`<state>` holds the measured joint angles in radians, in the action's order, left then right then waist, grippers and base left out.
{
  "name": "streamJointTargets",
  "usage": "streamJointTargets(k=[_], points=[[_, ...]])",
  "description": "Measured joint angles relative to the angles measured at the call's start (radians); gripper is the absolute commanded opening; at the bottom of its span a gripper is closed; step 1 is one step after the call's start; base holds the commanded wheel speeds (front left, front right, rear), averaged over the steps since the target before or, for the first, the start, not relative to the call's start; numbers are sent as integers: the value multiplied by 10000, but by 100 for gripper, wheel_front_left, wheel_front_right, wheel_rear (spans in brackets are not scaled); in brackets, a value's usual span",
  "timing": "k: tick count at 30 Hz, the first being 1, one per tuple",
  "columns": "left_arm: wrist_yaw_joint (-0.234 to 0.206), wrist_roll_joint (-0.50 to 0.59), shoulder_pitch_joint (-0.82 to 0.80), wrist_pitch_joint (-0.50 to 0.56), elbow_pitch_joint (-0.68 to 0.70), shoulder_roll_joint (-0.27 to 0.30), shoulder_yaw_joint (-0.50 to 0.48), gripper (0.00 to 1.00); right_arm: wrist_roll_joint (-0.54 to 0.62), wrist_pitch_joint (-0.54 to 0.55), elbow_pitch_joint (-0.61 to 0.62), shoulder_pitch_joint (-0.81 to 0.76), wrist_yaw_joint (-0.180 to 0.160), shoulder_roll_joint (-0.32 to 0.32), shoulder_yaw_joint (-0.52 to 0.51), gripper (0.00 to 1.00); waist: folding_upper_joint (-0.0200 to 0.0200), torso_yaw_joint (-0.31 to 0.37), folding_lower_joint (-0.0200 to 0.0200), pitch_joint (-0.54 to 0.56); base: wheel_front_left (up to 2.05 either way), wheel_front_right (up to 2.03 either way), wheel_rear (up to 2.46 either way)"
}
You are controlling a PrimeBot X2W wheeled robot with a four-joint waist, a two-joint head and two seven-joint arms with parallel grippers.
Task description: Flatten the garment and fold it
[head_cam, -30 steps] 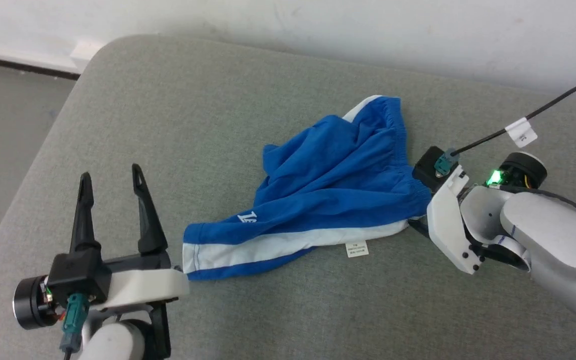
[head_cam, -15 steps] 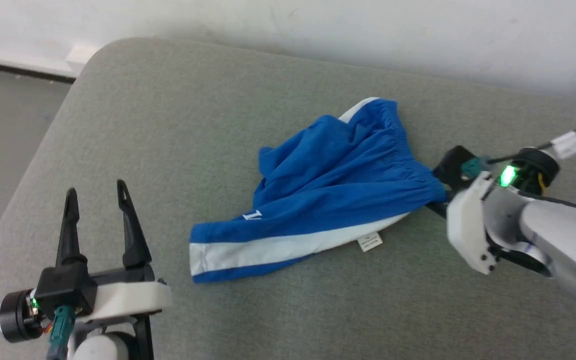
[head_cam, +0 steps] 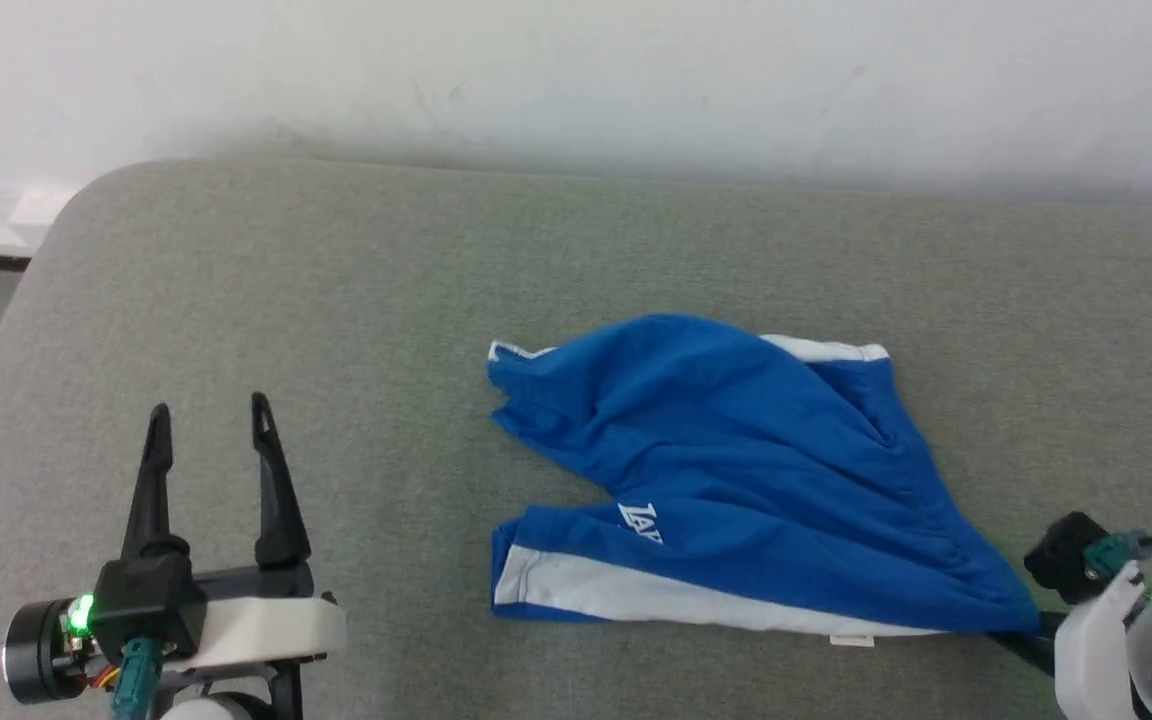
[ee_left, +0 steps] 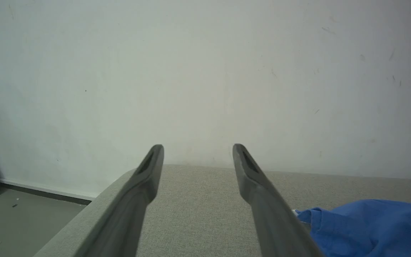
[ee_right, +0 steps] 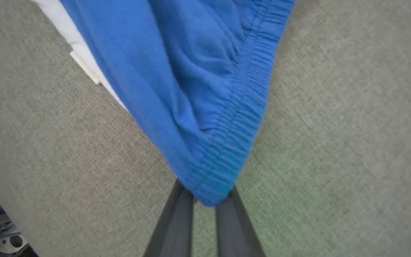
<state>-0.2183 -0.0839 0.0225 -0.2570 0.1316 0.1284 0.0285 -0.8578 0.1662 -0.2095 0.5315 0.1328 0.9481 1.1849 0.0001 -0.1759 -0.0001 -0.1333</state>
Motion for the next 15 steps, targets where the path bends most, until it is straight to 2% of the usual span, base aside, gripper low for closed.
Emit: streamJointTargets(k=[1, 2, 3, 6, 10, 12, 15], points=[[81, 42, 0, 0, -27, 2, 6, 100, -2, -44, -12, -276, 0, -8, -213, 0, 0, 62, 0, 30, 0, 0, 0], [171, 127, 0, 0, -73, 10, 27, 100, 0, -192, -36, -494, 2, -40, -491, 10, 0, 111, 0, 70, 0, 0, 0], [255, 215, 2, 0, -138, 17, 54, 100, -2, -393, -111, -726, 0, -115, -855, 100, 0, 151, 1, 122, 0, 0, 0], [600, 334, 12, 0, -313, 157, 203, 100, 52, -1024, -215, -1404, 0, -458, -2048, 100, 0, 248, 0, 320, 0, 0, 0], [1317, 493, -38, 17, -548, 748, 529, 100, 823, -1624, -2, -2315, 0, -823, -3699, 100, 0, 349, 0, 602, 0, 0, 0], [1814, 523, -105, 468, -577, 1068, 853, 100, 1292, -1825, 182, -2813, 0, -1035, -4727, 100, 0, 395, 0, 727, 0, 0, 0], [2715, 301, -287, 1891, -437, 1321, 1394, 100, 2163, -1956, 623, -3643, 0, -1599, -6391, 100, 0, 471, 1, 848, 0, 0, 0]])
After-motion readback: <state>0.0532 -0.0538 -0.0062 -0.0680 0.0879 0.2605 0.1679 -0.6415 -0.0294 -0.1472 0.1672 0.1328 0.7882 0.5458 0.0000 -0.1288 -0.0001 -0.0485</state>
